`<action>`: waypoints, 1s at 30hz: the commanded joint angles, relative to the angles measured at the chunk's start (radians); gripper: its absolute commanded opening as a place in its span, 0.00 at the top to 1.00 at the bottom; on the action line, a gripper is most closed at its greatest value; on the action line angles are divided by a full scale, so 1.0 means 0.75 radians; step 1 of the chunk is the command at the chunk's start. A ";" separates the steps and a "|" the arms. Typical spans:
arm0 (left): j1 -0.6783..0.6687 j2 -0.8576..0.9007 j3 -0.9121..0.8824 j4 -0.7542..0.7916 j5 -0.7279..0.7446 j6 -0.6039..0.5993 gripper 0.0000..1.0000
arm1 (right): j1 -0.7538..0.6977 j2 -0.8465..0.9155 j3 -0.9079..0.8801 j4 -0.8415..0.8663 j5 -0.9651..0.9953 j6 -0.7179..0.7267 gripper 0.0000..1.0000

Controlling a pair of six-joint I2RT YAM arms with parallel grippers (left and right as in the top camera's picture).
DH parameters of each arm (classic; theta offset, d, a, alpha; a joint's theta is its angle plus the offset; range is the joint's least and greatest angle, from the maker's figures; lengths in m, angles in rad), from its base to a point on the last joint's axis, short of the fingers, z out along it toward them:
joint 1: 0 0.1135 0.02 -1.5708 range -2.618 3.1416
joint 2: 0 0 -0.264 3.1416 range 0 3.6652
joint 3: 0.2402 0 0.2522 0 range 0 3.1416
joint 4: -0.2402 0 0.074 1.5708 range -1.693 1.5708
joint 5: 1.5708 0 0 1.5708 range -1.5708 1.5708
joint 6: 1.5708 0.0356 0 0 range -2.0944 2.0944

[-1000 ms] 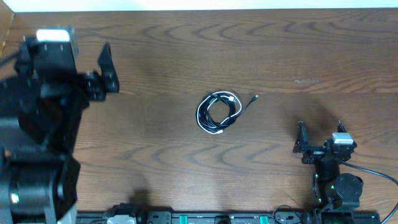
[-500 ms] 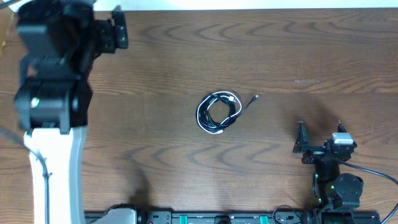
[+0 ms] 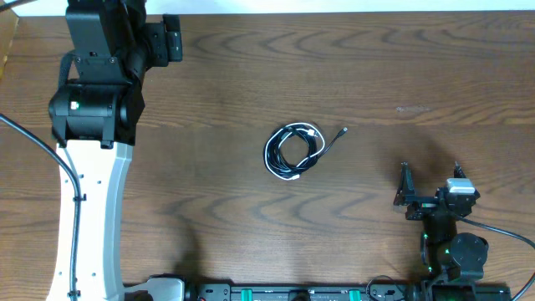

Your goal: Untangle cables

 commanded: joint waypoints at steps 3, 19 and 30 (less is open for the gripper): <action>-0.002 -0.014 -0.011 0.004 -0.042 -0.049 0.02 | -0.005 -0.004 -0.003 -0.006 -0.007 -0.016 0.01; -0.001 -0.024 -0.011 0.035 -0.028 -0.049 0.02 | -0.004 0.002 -0.003 -0.005 -0.018 -0.015 0.01; -0.005 -0.023 -0.011 0.030 -0.033 -0.044 0.02 | -0.004 0.002 -0.003 -0.005 -0.018 0.000 0.01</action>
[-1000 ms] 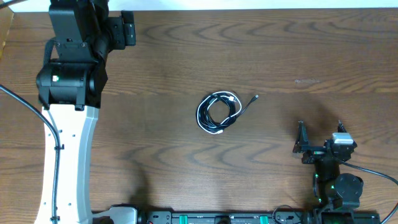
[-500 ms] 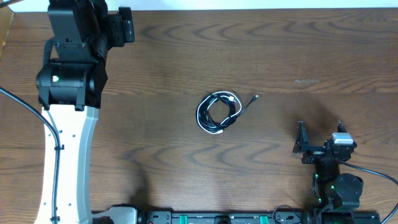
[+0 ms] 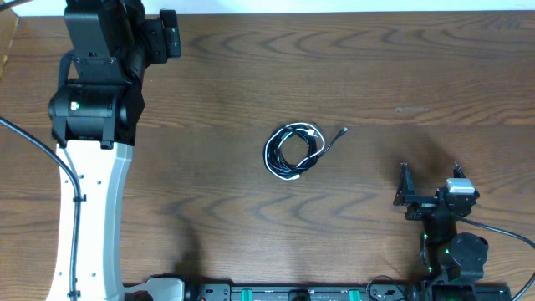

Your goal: Untangle cables

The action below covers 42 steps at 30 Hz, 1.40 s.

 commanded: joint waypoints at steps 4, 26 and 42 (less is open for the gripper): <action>-0.004 -0.021 -0.010 -0.003 -0.009 -0.011 0.02 | -0.004 0.001 -0.003 -0.005 -0.013 -0.001 0.01; -0.004 -0.021 -0.009 0.012 -0.009 -0.011 0.02 | -0.004 0.002 0.002 0.051 -0.018 0.105 0.01; -0.004 -0.018 -0.010 0.032 -0.009 -0.011 0.02 | -0.004 0.206 0.527 -0.110 0.156 0.035 0.01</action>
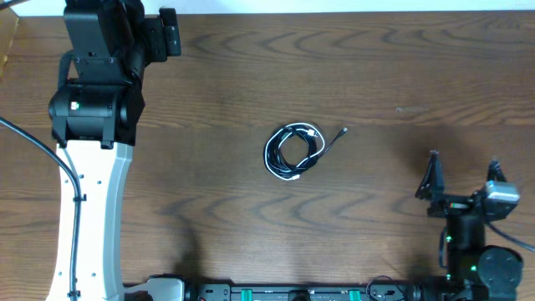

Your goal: Untangle cables

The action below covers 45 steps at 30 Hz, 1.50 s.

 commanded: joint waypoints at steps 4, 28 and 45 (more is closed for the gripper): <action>-0.004 -0.018 -0.009 0.014 -0.008 -0.011 0.02 | -0.004 0.326 0.365 -0.017 0.021 -0.033 0.01; -0.004 -0.018 -0.009 0.012 -0.008 -0.011 0.02 | -0.004 1.377 1.659 -0.402 -0.059 -0.253 0.01; -0.004 0.020 -0.009 -0.007 0.108 -0.022 0.02 | -0.003 1.863 1.956 -0.725 -0.210 -0.282 0.01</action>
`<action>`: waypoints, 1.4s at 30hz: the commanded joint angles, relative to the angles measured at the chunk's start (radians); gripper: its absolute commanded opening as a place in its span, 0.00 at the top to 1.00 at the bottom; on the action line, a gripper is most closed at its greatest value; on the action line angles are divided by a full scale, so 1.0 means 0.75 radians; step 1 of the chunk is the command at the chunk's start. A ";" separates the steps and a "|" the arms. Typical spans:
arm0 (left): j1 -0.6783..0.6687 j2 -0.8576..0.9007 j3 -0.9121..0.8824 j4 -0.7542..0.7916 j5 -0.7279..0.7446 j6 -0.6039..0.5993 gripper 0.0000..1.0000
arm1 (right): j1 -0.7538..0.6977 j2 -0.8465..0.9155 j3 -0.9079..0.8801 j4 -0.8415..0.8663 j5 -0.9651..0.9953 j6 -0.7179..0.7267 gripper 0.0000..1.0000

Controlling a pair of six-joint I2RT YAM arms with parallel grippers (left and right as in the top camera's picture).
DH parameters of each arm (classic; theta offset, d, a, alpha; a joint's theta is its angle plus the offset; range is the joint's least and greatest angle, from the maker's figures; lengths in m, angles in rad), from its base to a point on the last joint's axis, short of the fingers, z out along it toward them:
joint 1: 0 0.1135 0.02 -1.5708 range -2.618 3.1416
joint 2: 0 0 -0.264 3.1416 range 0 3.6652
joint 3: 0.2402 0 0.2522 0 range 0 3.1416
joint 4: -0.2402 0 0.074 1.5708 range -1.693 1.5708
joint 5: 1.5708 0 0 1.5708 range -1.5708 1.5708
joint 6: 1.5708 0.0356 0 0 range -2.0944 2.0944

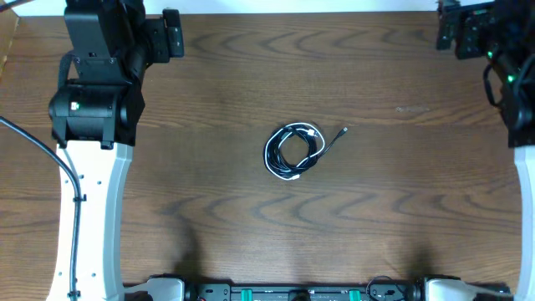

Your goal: Untangle cables

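In the overhead view a small coil of black and white cables point(292, 151) lies tangled on the middle of the wooden table point(251, 84). One black plug end point(341, 132) sticks out to its upper right. My left arm point(92, 109) stands along the left side, and its gripper point(171, 39) is at the far left edge, well away from the coil. My right gripper point(452, 25) is at the far right corner, also far from the cables. Neither gripper's fingers show clearly.
The left arm's white base link point(88, 217) runs down the left side of the table. A rail with green and black fittings point(292, 293) lines the near edge. A black cable point(33, 142) hangs at the left.
My right arm has moved from the near right part of the table, where its fingers stood spread, to the far right corner. The cables and the left arm have not moved.
At the two oldest moments my right gripper stood open at the near right, and the left arm stayed raised at the far left. Then the right gripper was further right, and now it is at the far right corner. The coil lay untouched throughout.
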 commanded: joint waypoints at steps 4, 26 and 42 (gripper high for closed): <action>-0.003 0.072 -0.006 0.007 0.178 -0.049 0.02 | -0.002 0.129 0.034 -0.029 -0.221 -0.123 0.01; -0.002 0.161 -0.006 -0.031 0.217 -0.210 0.02 | 0.037 0.150 0.031 -0.111 -0.187 -0.143 0.01; -0.002 0.200 -0.006 -0.030 0.166 -0.302 0.02 | 0.039 0.150 0.031 -0.143 -0.144 -0.079 0.01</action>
